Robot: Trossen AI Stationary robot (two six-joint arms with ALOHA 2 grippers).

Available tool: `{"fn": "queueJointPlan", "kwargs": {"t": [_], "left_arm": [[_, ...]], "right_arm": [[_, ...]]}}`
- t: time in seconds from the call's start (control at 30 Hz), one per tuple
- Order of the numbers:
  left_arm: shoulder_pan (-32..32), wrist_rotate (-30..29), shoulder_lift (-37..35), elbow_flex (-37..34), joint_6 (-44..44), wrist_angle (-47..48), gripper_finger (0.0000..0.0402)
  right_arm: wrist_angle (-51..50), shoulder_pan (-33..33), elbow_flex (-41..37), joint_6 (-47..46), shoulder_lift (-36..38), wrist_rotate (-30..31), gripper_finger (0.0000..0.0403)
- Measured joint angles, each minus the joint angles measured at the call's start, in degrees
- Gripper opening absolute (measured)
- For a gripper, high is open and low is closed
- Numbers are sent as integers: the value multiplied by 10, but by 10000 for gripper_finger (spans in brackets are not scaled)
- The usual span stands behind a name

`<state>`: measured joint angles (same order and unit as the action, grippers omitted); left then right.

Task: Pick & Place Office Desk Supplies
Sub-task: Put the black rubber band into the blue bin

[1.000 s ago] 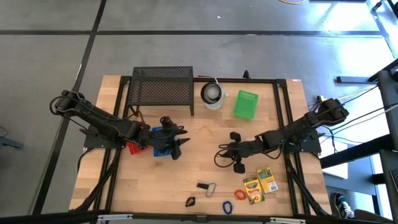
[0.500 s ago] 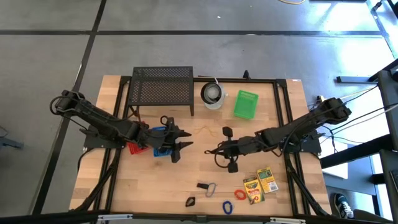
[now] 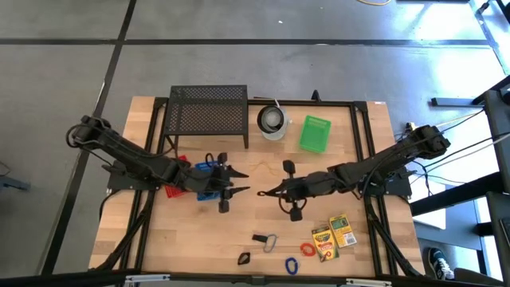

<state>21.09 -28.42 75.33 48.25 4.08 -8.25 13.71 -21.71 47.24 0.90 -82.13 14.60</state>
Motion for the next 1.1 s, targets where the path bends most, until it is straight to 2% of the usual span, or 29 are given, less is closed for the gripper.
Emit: {"fn": "queueJointPlan", "kwargs": {"t": [0.17,0.43,0.63,0.8,0.93,1.1], "left_arm": [[-7,42,25,0,-39,-53,155],[-11,43,53,0,-96,-146,155],[-21,84,85,0,-109,-204,155],[-22,57,96,0,-107,-211,152],[-22,43,96,0,-90,-214,120],[-22,39,96,0,-70,-216,41]], "right_arm": [[40,5,0,4,0,23,13],[64,7,0,4,0,23,13],[67,7,0,4,0,24,13],[67,7,0,4,0,24,13],[67,7,0,4,0,24,13],[68,7,0,10,0,26,13]]}}
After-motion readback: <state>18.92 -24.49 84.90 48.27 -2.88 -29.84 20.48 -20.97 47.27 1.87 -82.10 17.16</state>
